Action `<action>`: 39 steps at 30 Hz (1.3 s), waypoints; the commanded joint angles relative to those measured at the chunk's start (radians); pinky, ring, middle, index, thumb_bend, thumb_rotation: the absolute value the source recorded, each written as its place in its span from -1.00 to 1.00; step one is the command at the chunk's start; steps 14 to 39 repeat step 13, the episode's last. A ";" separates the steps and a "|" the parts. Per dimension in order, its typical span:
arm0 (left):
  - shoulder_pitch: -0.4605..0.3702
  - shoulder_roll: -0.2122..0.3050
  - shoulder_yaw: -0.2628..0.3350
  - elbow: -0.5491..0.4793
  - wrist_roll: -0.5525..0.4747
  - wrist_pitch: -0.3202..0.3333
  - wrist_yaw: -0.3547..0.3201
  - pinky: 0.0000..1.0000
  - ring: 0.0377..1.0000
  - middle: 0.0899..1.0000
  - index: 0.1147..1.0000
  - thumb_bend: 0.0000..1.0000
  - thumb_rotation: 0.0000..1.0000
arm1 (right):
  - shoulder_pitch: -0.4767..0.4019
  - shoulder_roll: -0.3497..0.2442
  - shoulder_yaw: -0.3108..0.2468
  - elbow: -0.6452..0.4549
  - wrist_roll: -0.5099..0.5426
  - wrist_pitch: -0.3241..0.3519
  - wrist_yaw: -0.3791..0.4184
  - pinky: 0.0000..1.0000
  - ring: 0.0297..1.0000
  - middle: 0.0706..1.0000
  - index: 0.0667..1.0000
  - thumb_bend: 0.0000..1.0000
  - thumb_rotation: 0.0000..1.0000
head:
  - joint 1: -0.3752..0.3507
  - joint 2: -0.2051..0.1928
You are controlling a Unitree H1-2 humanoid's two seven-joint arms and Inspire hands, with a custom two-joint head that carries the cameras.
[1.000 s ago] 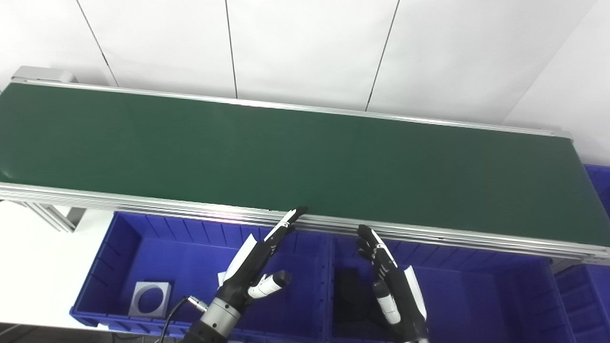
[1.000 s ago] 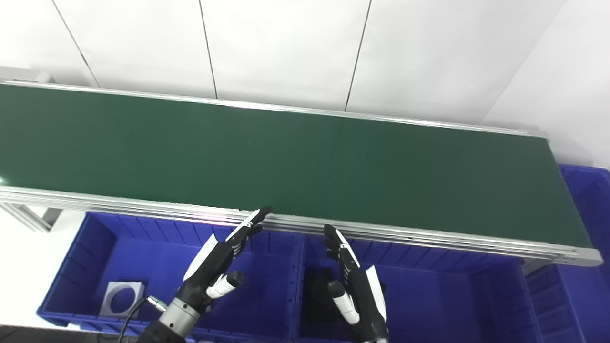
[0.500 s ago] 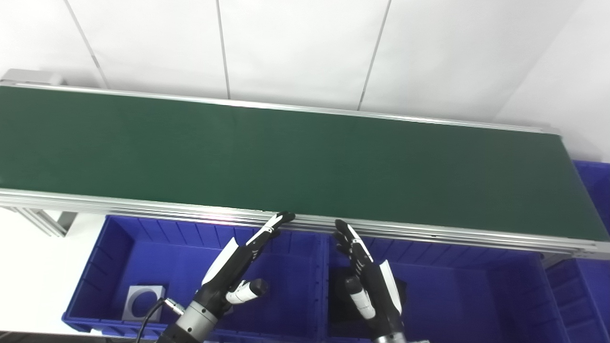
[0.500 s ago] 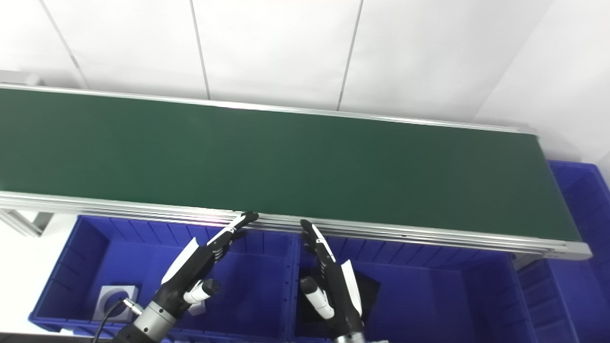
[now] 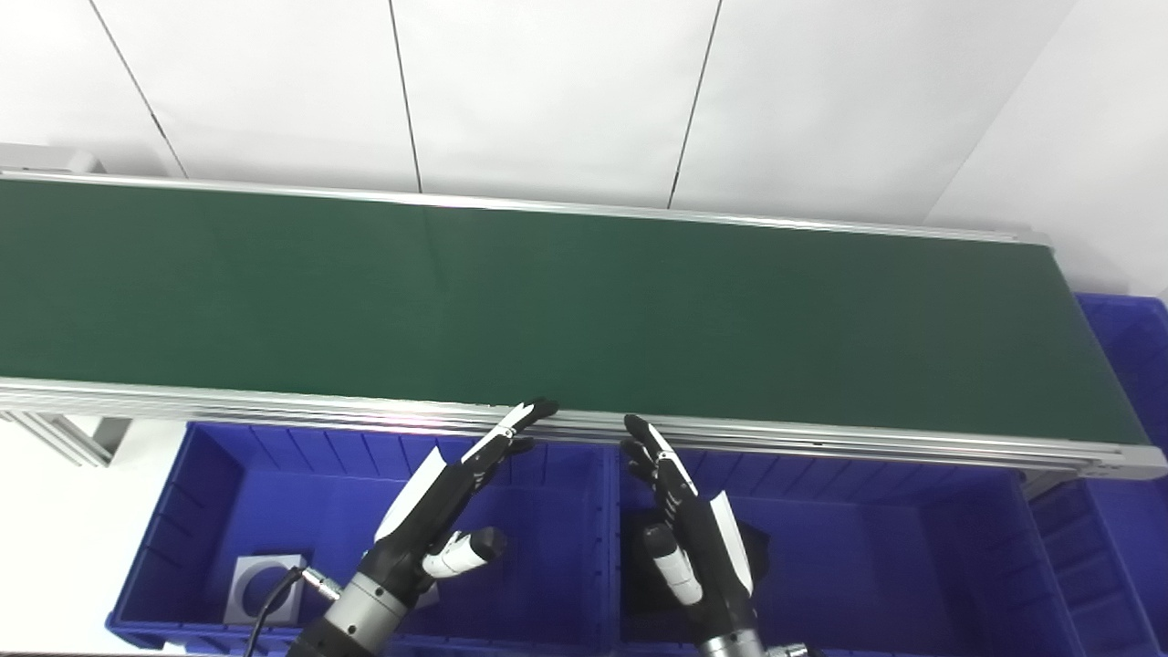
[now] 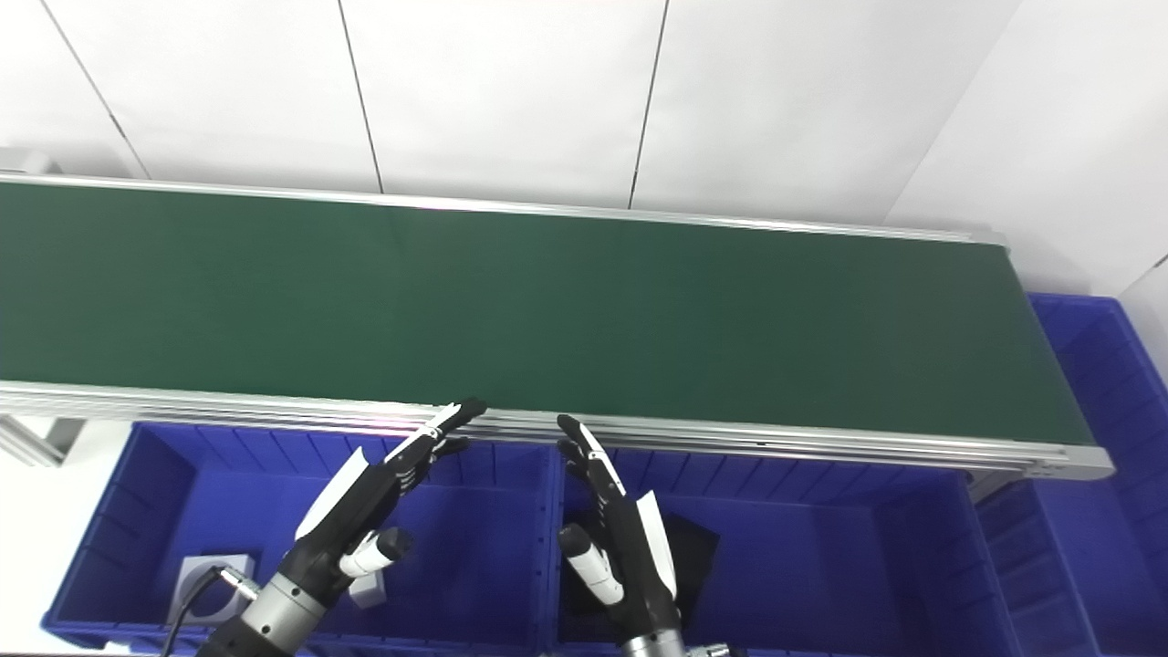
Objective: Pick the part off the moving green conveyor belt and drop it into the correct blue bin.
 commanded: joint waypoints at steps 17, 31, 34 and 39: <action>-0.013 0.024 0.006 -0.045 -0.026 0.026 -0.022 0.90 0.99 0.99 0.84 0.73 1.00 | -0.010 0.037 0.026 0.014 -0.022 -0.040 -0.032 0.83 0.85 0.90 0.84 0.83 1.00 | -0.105 -0.048; -0.013 0.024 0.006 -0.045 -0.026 0.026 -0.022 0.90 0.99 0.99 0.84 0.73 1.00 | -0.010 0.037 0.026 0.014 -0.022 -0.040 -0.032 0.83 0.85 0.90 0.84 0.83 1.00 | -0.105 -0.048; -0.013 0.024 0.006 -0.045 -0.026 0.026 -0.022 0.90 0.99 0.99 0.84 0.73 1.00 | -0.010 0.037 0.026 0.014 -0.022 -0.040 -0.032 0.83 0.85 0.90 0.84 0.83 1.00 | -0.105 -0.048; -0.013 0.024 0.006 -0.045 -0.026 0.026 -0.022 0.90 0.99 0.99 0.84 0.73 1.00 | -0.010 0.037 0.026 0.014 -0.022 -0.040 -0.032 0.83 0.85 0.90 0.84 0.83 1.00 | -0.105 -0.048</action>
